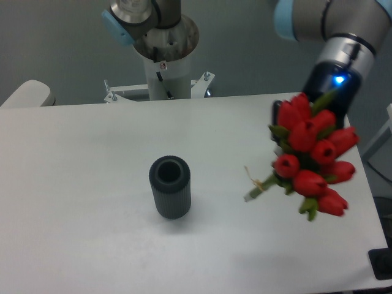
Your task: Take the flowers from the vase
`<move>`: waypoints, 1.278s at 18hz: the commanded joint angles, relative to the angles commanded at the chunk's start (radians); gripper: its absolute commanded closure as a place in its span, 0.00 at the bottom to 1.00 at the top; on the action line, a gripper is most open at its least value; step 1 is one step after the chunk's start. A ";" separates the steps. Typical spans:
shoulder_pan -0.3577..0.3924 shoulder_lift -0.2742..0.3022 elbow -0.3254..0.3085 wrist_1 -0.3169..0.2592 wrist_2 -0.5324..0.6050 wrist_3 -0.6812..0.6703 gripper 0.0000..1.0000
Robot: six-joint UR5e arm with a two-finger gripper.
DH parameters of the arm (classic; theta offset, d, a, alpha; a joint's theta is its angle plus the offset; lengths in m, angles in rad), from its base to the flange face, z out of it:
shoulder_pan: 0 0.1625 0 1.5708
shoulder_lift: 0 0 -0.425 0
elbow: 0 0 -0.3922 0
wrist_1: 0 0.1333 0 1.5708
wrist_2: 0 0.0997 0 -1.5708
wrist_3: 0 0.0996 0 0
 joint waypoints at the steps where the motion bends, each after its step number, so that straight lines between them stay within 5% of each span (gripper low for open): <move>1: 0.000 -0.011 -0.002 0.000 0.032 0.029 0.62; 7: 0.002 -0.046 0.006 -0.002 0.103 0.137 0.62; 23: -0.005 -0.049 0.012 -0.002 0.156 0.172 0.62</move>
